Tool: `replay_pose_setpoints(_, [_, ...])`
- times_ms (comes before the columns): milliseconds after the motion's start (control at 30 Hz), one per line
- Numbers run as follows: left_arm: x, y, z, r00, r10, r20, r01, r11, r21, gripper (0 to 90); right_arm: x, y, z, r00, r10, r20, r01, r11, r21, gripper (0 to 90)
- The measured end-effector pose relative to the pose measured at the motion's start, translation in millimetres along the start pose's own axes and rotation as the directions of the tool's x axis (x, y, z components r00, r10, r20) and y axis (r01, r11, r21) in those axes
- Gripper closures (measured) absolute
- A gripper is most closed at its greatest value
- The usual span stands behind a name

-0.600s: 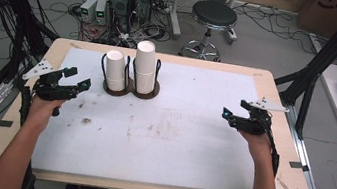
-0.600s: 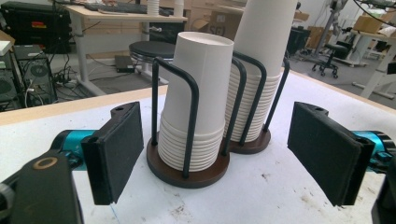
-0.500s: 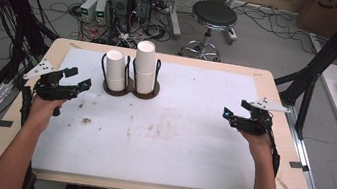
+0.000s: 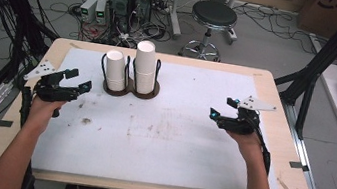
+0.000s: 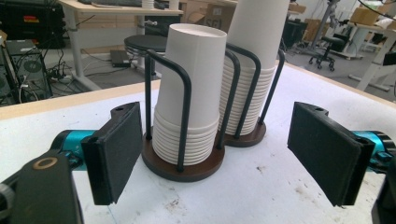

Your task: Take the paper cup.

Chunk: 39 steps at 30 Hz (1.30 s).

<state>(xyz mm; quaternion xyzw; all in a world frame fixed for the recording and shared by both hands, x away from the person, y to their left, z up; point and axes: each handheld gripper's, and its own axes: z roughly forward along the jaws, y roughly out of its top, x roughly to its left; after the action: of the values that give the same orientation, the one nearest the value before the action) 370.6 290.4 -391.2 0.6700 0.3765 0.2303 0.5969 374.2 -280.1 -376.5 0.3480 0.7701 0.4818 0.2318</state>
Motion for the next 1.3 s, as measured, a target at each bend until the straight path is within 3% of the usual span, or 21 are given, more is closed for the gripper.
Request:
replay_pose_setpoints(167, [0.5, -0.3, 0.4, 1.0000, 0.000, -0.003, 0.000, 1.0000, 0.002, 18.3, 16.2, 11.5, 10.5, 0.9981, -0.033, -0.052, 0.032, 0.999, -0.037, 37.3])
replay_pose_setpoints(300, [1.6, -0.7, -0.8, 0.9999, -0.011, 0.002, 0.011, 0.9999, 0.004, 18.3, 24.6, 17.6, 20.1, 0.9954, -0.061, -0.073, 0.058, 0.997, -0.046, 41.6])
replay_pose_setpoints(333, [2.0, -0.8, -0.9, 0.9999, -0.011, 0.003, 0.011, 0.9999, 0.006, 18.3, 31.1, 22.7, 29.0, 0.9931, -0.076, -0.090, 0.072, 0.996, -0.049, 47.5])
replay_pose_setpoints(400, [2.4, -1.0, -1.1, 0.9999, -0.014, 0.004, 0.014, 0.9999, 0.005, 18.3, 33.5, 24.5, 32.1, 0.9917, -0.080, -0.100, 0.075, 0.996, -0.049, 49.6])
replay_pose_setpoints(433, [2.9, -1.0, -1.5, 0.9999, -0.015, 0.002, 0.015, 0.9999, 0.005, 18.3, 40.5, 30.3, 40.6, 0.9881, -0.098, -0.118, 0.093, 0.994, -0.048, 57.6])
replay_pose_setpoints(500, [4.4, -0.8, -3.1, 0.9998, -0.019, -0.005, 0.019, 0.9998, -0.001, 18.3, 47.0, 35.7, 48.3, 0.9858, -0.110, -0.126, 0.103, 0.993, -0.063, 61.3])
replay_pose_setpoints(633, [5.4, -0.4, -4.9, 0.9996, -0.025, -0.010, 0.025, 0.9997, -0.006, 18.3, 52.1, 43.3, 57.5, 0.9839, -0.098, -0.149, 0.087, 0.993, -0.080, 67.6])
replay_pose_setpoints(667, [5.3, -0.4, -5.1, 0.9996, -0.024, -0.011, 0.024, 0.9997, -0.005, 18.3, 54.6, 47.6, 63.5, 0.9825, -0.099, -0.157, 0.082, 0.990, -0.110, 73.6])
replay_pose_setpoints(700, [5.1, -0.5, -5.3, 0.9997, -0.024, -0.011, 0.024, 0.9997, -0.003, 18.3, 54.6, 47.6, 63.5, 0.9825, -0.099, -0.157, 0.082, 0.990, -0.110, 73.6])
replay_pose_setpoints(733, [5.0, -0.7, -5.5, 0.9997, -0.022, -0.010, 0.022, 0.9998, -0.002, 18.3, 56.6, 49.9, 68.8, 0.9827, -0.090, -0.162, 0.072, 0.991, -0.114, 80.3])
replay_pose_setpoints(867, [7.0, -2.6, -6.3, 0.9994, -0.028, -0.020, 0.028, 0.9996, -0.001, 18.3, 63.9, 53.0, 79.3, 0.9849, -0.084, -0.151, 0.070, 0.993, -0.097, 90.0])
replay_pose_setpoints(1133, [11.6, -4.5, -9.4, 0.9986, -0.039, -0.036, 0.039, 0.9992, -0.008, 18.3, 81.9, 61.4, 103.6, 0.9727, -0.101, -0.209, 0.086, 0.993, -0.080, 90.0])
replay_pose_setpoints(1200, [11.6, -4.6, -9.2, 0.9988, -0.035, -0.036, 0.034, 0.9994, -0.003, 18.4, 92.2, 69.8, 115.3, 0.9664, -0.138, -0.217, 0.120, 0.988, -0.095, 90.0])
replay_pose_setpoints(1300, [11.3, -4.9, -8.5, 0.9990, -0.030, -0.034, 0.030, 0.9996, -0.001, 18.5, 99.2, 76.2, 123.7, 0.9622, -0.155, -0.224, 0.135, 0.986, -0.103, 90.0])
